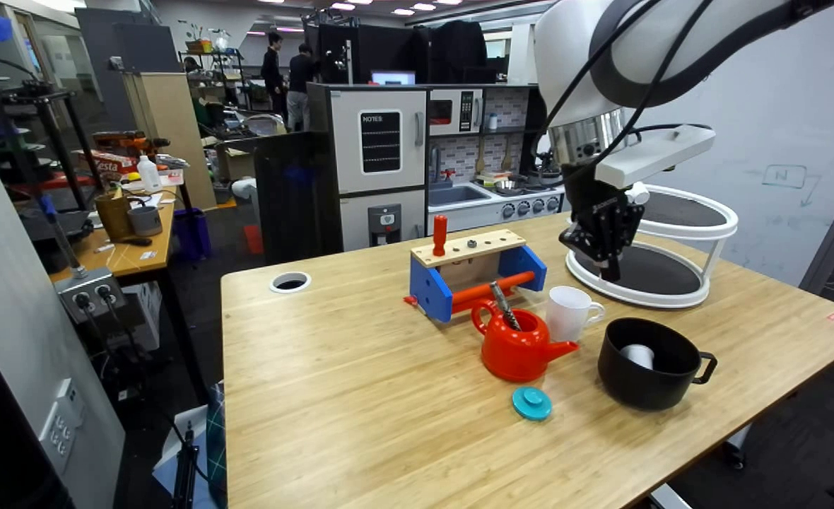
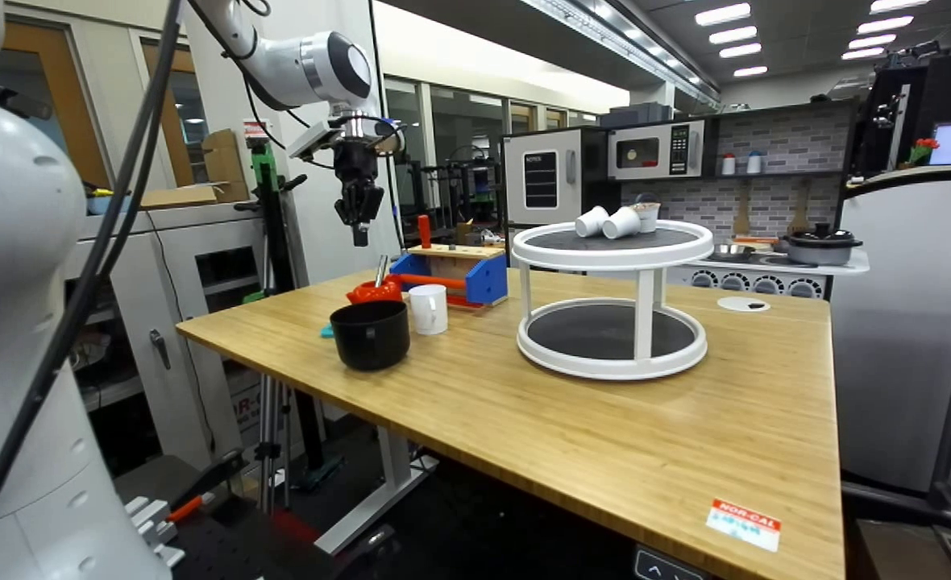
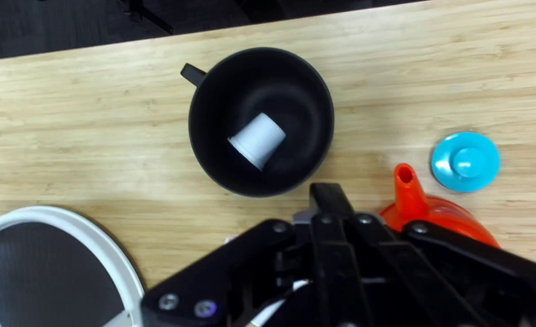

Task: Put one of the cups atop the stand in the mug and another in the bowl, then place the marker in the kettle on the table

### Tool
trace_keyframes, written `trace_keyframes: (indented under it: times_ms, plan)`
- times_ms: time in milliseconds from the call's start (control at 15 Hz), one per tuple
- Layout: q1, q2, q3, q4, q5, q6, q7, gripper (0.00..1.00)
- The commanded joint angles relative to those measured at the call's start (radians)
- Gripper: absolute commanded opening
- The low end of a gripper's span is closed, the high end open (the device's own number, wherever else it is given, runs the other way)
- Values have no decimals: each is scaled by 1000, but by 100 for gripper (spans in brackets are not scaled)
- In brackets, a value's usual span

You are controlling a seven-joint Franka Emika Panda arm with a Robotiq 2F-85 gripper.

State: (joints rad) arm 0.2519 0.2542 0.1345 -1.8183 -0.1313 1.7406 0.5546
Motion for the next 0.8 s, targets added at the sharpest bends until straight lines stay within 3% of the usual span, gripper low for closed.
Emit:
trace_keyframes:
  times_ms: [0,67,267,733]
  plan:
    - [46,76,16,155,-62,-91,-23,13]
    - [59,94,20,186,-69,-95,-35,29]
    - [80,141,22,256,-52,-94,-73,43]
    - [119,259,4,433,-76,-96,-119,93]
